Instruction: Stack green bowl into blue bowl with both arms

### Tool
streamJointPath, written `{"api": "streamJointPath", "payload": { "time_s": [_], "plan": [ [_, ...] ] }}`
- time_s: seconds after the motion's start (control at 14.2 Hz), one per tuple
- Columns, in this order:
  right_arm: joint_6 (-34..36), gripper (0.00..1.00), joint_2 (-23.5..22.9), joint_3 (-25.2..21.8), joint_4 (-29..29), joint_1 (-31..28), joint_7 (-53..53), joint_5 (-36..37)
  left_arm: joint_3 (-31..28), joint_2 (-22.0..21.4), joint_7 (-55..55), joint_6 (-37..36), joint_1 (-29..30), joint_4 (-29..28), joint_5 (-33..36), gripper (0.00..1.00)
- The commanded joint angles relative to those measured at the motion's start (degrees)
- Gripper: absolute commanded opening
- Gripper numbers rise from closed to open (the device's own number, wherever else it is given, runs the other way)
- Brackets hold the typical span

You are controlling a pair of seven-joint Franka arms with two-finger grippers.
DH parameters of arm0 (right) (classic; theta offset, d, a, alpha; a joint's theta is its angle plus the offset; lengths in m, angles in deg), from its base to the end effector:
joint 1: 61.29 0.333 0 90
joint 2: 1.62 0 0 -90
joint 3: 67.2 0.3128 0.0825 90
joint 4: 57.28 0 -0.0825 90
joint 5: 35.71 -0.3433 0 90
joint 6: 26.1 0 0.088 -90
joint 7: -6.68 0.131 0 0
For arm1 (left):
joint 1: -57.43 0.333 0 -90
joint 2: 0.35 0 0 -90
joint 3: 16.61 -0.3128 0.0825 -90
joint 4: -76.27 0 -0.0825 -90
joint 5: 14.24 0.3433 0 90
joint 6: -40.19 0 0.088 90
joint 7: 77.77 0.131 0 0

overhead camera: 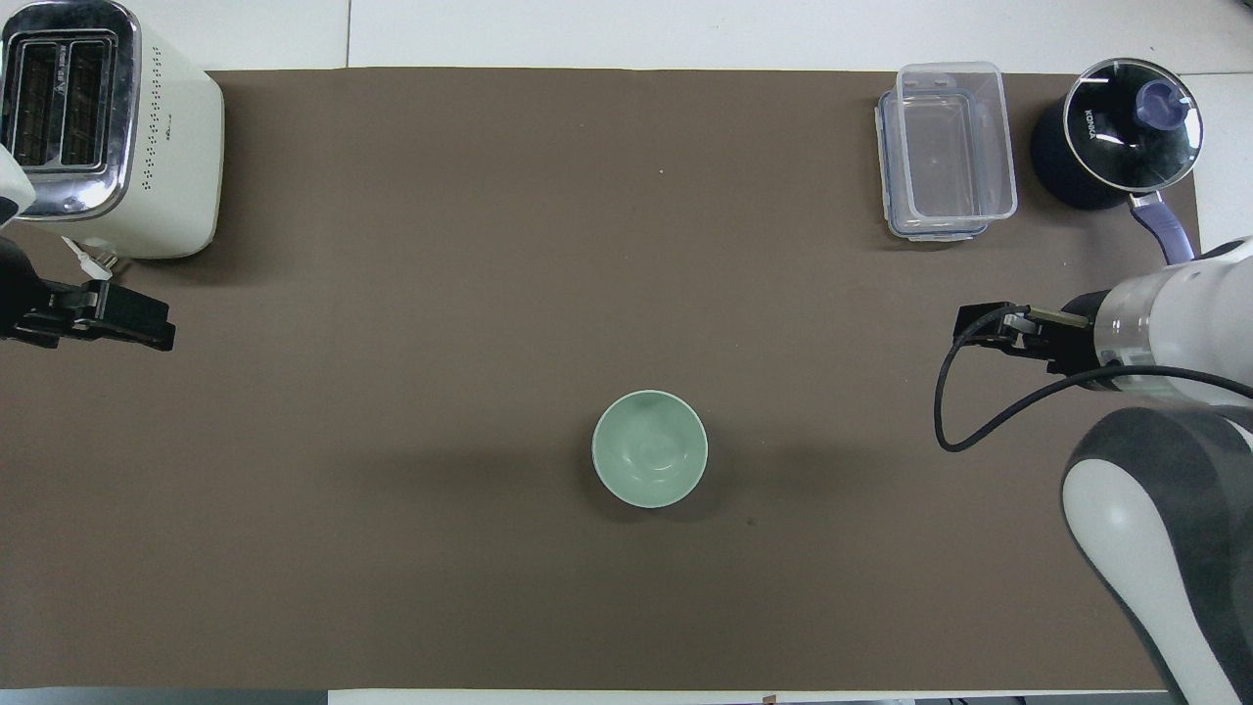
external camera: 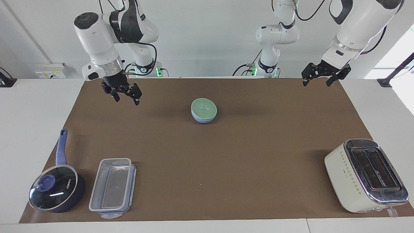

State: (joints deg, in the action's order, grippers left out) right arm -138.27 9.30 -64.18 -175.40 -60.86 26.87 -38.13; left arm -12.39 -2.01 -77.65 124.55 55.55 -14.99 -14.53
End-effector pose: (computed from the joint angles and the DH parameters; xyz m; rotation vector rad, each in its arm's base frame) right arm 0.4720 0.0335 0.5101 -3.0560 0.4727 -0.1216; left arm 0.4889 -0.0535 0.5944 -3.1318 0.1704 0.1437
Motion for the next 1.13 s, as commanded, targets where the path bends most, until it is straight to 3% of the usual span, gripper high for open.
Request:
{"api": "streamJointPath", "payload": {
  "time_s": [0.0, 0.35, 0.56, 1.06],
  "plan": [
    [4.8, 1.00, -1.7, 0.9, 6.0, -2.9, -3.1, 1.6, 0.1, -1.6, -0.2, 0.7, 0.6, -1.8, -0.8, 1.00],
    [17.2, 1.00, -6.8, 0.9, 19.2, -3.1, -7.2, 2.4, 0.1, -1.6, -0.2, 0.7, 0.6, -1.8, -0.8, 1.00],
    [20.9, 1.00, -7.5, 0.9, 22.4, -3.2, -9.5, 4.1, 0.1, -1.6, -0.2, 0.7, 0.6, -1.8, -0.8, 1.00],
    [21.6, 1.00, -8.7, 0.8, 24.4, -3.2, -9.6, 5.8, 0.1, -1.6, -0.2, 0.7, 0.6, -1.8, -0.8, 1.00]
  ]
}}
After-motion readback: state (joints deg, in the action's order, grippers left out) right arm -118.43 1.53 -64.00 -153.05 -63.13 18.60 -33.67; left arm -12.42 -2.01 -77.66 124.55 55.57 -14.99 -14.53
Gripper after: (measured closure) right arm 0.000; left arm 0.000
